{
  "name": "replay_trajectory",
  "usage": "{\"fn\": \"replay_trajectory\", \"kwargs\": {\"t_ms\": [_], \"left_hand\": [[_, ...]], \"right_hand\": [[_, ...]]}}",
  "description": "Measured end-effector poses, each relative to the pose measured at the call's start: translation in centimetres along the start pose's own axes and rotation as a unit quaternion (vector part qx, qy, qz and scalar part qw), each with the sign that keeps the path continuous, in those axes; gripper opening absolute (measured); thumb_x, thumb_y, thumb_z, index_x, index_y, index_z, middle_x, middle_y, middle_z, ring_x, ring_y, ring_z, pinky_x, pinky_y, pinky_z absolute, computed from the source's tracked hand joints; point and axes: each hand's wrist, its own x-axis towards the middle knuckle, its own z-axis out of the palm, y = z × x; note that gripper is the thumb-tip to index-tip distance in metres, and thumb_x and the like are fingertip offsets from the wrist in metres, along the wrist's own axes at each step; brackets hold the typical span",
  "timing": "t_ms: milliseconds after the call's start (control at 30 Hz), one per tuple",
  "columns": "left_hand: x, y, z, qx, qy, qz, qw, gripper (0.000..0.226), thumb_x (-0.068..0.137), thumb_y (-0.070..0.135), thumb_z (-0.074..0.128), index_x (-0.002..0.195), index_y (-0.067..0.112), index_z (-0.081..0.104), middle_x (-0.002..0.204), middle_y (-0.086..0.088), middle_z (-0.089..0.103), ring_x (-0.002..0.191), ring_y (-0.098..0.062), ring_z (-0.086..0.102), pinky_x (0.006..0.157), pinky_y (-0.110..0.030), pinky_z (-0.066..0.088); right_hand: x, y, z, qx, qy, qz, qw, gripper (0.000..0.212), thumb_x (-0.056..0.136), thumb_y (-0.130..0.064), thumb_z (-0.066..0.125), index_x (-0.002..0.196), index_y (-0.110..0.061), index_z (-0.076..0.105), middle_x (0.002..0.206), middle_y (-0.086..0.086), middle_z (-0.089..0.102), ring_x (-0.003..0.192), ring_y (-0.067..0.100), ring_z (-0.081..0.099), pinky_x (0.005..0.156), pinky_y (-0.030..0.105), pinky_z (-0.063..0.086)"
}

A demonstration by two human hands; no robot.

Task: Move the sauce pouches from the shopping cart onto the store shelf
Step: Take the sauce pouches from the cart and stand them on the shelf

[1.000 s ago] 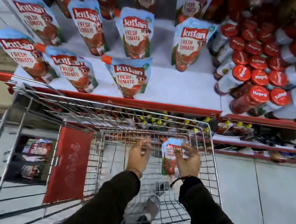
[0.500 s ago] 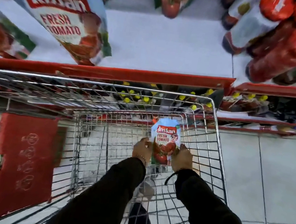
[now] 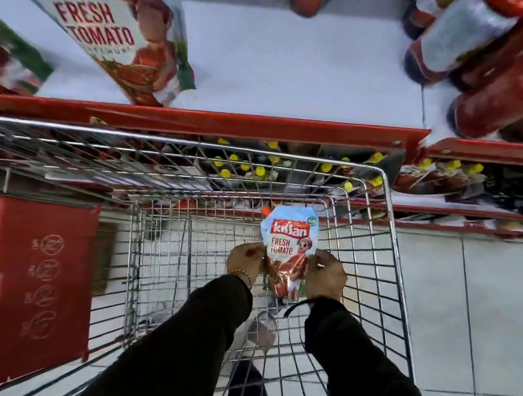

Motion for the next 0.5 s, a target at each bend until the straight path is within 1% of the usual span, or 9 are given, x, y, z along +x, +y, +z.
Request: {"fn": "replay_trajectory", "kwargs": {"t_ms": [67,133,200,233,300,333,367,433,500], "left_hand": [[-2.7,1.3,-1.0,-0.01,0.006,0.028,1.0,0.013,0.083,0.026,0.063,0.084,0.022,0.075,0.103,-0.012,0.076,0.098,-0.033,0.069,0.094,-0.051,0.055],[-3.8,1.5,-1.7,-0.019,0.012,0.06,0.998,0.021,0.084,0.031,0.064,0.095,0.016,0.074,0.103,-0.007,0.075,0.099,-0.03,0.069,0.095,-0.048,0.055],[-5.3,2.0,-2.8,-0.027,0.021,0.084,0.996,0.025,0.077,0.04,0.065,0.09,0.021,0.075,0.102,-0.008,0.076,0.096,-0.029,0.07,0.093,-0.05,0.056],[-5.9,2.1,-3.3,-0.027,0.02,0.093,0.995,0.019,0.076,0.04,0.065,0.084,0.025,0.074,0.1,-0.009,0.076,0.095,-0.029,0.071,0.091,-0.051,0.057],[-8.3,3.5,-4.5,-0.015,0.028,0.118,0.992,0.006,0.082,0.03,0.066,0.081,0.027,0.072,0.1,-0.009,0.075,0.093,-0.029,0.07,0.089,-0.049,0.057],[-10.4,4.8,-5.2,-0.005,0.035,0.136,0.99,0.007,0.085,0.024,0.066,0.085,0.022,0.072,0.1,-0.008,0.075,0.092,-0.027,0.069,0.088,-0.043,0.058],[-11.9,5.7,-5.8,0.005,0.042,0.158,0.987,0.011,0.087,0.02,0.064,0.091,0.015,0.073,0.1,-0.007,0.074,0.09,-0.024,0.068,0.084,-0.032,0.057],[-14.3,7.0,-7.1,0.027,0.06,0.199,0.978,0.018,0.09,0.018,0.062,0.099,0.006,0.071,0.097,-0.003,0.07,0.088,-0.016,0.062,0.07,-0.011,0.047],[-16.2,8.0,-8.1,0.02,0.063,0.23,0.971,0.019,0.09,0.016,0.062,0.1,0.003,0.07,0.098,-0.005,0.07,0.09,-0.016,0.062,0.069,-0.013,0.044]], "right_hand": [[-0.7,-0.2,-0.4,0.024,-0.001,0.005,1.0,0.019,0.089,-0.015,0.06,0.099,-0.006,0.074,0.103,0.015,0.076,0.096,0.032,0.069,0.075,0.024,0.044],[-1.7,-0.7,-0.9,0.062,-0.002,0.004,0.998,0.017,0.088,-0.015,0.063,0.098,-0.006,0.074,0.101,0.014,0.076,0.097,0.03,0.069,0.073,0.021,0.039],[-2.8,-1.0,-1.5,0.089,-0.001,-0.002,0.996,0.017,0.087,-0.017,0.065,0.097,-0.007,0.075,0.101,0.013,0.076,0.093,0.025,0.068,0.066,0.019,0.039],[-3.4,-1.3,-1.9,0.097,-0.001,-0.011,0.995,0.018,0.087,-0.017,0.065,0.097,-0.007,0.076,0.099,0.012,0.076,0.09,0.023,0.067,0.061,0.018,0.039],[-4.8,-1.9,-2.7,0.114,-0.004,-0.031,0.993,0.017,0.086,-0.015,0.066,0.097,-0.007,0.075,0.097,0.012,0.076,0.088,0.022,0.067,0.057,0.014,0.038],[-5.6,-2.4,-3.3,0.126,-0.003,-0.035,0.991,0.016,0.086,-0.013,0.066,0.097,-0.006,0.075,0.097,0.013,0.076,0.086,0.02,0.066,0.06,0.011,0.039],[-6.4,-3.0,-3.9,0.141,0.0,-0.038,0.989,0.016,0.085,-0.009,0.066,0.098,-0.003,0.074,0.098,0.016,0.076,0.084,0.018,0.065,0.064,0.011,0.042],[-8.0,-3.9,-5.2,0.199,-0.002,-0.047,0.979,0.017,0.084,0.001,0.065,0.098,0.008,0.071,0.103,0.021,0.073,0.079,0.015,0.068,0.07,0.016,0.051],[-9.0,-4.4,-6.1,0.213,-0.003,-0.084,0.973,0.017,0.083,0.0,0.068,0.097,0.008,0.07,0.102,0.02,0.072,0.088,0.022,0.072,0.081,0.029,0.058]]}}
